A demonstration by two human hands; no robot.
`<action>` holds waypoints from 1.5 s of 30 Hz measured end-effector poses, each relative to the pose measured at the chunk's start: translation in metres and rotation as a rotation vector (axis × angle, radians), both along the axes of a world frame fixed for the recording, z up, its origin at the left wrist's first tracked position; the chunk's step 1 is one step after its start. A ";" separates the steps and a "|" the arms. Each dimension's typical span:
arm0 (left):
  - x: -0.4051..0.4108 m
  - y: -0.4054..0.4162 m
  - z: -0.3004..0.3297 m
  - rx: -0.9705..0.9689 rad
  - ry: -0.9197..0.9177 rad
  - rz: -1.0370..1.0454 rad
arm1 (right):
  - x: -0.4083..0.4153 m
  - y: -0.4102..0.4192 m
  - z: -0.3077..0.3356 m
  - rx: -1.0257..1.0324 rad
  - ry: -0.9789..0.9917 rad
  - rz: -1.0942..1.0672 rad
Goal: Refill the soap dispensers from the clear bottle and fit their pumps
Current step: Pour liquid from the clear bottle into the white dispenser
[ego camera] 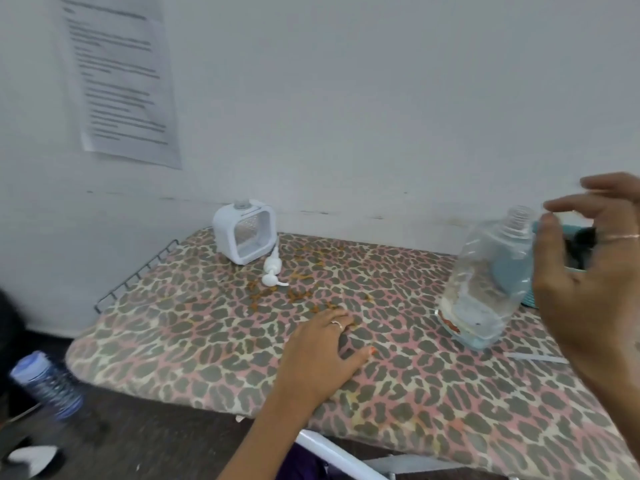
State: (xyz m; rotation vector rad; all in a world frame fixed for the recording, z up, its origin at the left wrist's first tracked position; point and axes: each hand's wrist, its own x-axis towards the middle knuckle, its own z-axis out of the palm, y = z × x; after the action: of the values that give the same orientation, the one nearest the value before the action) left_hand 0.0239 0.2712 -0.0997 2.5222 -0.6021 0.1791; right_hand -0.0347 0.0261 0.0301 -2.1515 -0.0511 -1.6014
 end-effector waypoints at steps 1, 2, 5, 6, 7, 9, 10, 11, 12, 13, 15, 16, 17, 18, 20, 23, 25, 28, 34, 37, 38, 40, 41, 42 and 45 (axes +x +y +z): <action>0.000 0.001 0.000 -0.005 -0.002 0.000 | 0.000 0.022 0.000 -0.089 0.014 0.071; 0.000 0.001 0.000 -0.005 0.001 -0.001 | 0.003 0.042 -0.002 -0.166 0.063 0.149; 0.000 0.002 0.001 0.002 0.003 -0.007 | 0.033 0.081 -0.011 -0.311 0.374 0.382; -0.001 0.002 0.001 -0.004 -0.002 -0.008 | 0.049 0.087 -0.016 -0.353 0.482 0.441; -0.001 0.002 0.001 -0.017 -0.006 -0.004 | 0.066 0.093 -0.021 -0.392 0.583 0.489; -0.002 0.002 0.002 -0.064 0.010 0.020 | 0.101 0.105 -0.028 -0.439 0.756 0.566; -0.001 0.002 0.002 -0.089 0.021 0.040 | 0.118 0.112 -0.029 -0.444 0.839 0.587; 0.000 0.002 0.001 -0.107 0.030 0.065 | 0.133 0.119 -0.028 -0.440 0.919 0.594; 0.000 0.002 0.001 -0.121 0.034 0.089 | 0.148 0.125 -0.027 -0.432 0.986 0.589; 0.001 0.002 0.001 -0.131 0.034 0.105 | 0.163 0.132 -0.026 -0.429 1.039 0.574; 0.002 0.000 0.001 -0.122 0.031 0.114 | 0.188 0.144 -0.024 -0.441 1.093 0.545; 0.001 -0.001 0.001 -0.105 0.026 0.116 | 0.199 0.150 -0.022 -0.444 1.097 0.539; 0.000 -0.002 0.001 -0.093 0.019 0.118 | 0.208 0.157 -0.020 -0.442 1.094 0.538; 0.000 -0.002 0.001 -0.089 0.006 0.119 | 0.217 0.164 -0.017 -0.439 1.088 0.540; 0.000 -0.003 0.000 -0.079 -0.022 0.119 | 0.233 0.177 -0.014 -0.423 1.092 0.552; -0.001 -0.003 0.000 -0.082 -0.047 0.123 | 0.254 0.191 -0.017 -0.403 1.149 0.538; -0.002 -0.003 0.000 -0.084 -0.073 0.126 | 0.262 0.200 -0.021 -0.400 1.189 0.537; -0.002 -0.003 -0.001 -0.105 -0.101 0.126 | 0.269 0.211 -0.025 -0.397 1.202 0.569; 0.001 -0.004 -0.002 -0.103 -0.125 0.120 | 0.270 0.213 -0.023 -0.294 1.078 0.637; 0.001 -0.004 -0.002 -0.095 -0.129 0.117 | 0.265 0.211 -0.023 -0.318 1.026 0.623; 0.001 -0.004 -0.002 -0.092 -0.134 0.117 | 0.264 0.211 -0.023 -0.343 1.008 0.616; 0.000 -0.004 -0.001 -0.091 -0.139 0.114 | 0.262 0.211 -0.027 -0.368 0.961 0.611; 0.000 -0.005 -0.001 -0.084 -0.140 0.113 | 0.261 0.211 -0.028 -0.363 0.937 0.613; 0.000 -0.005 -0.001 -0.083 -0.146 0.111 | 0.260 0.210 -0.029 -0.360 0.922 0.609; -0.001 -0.005 0.000 -0.076 -0.151 0.110 | 0.257 0.204 -0.029 -0.375 0.925 0.568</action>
State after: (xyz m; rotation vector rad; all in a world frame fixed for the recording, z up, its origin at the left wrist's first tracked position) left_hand 0.0227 0.2658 -0.0995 2.4841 -0.5050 0.4276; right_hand 0.2219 0.2297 0.0016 -2.6195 -0.6348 -0.2274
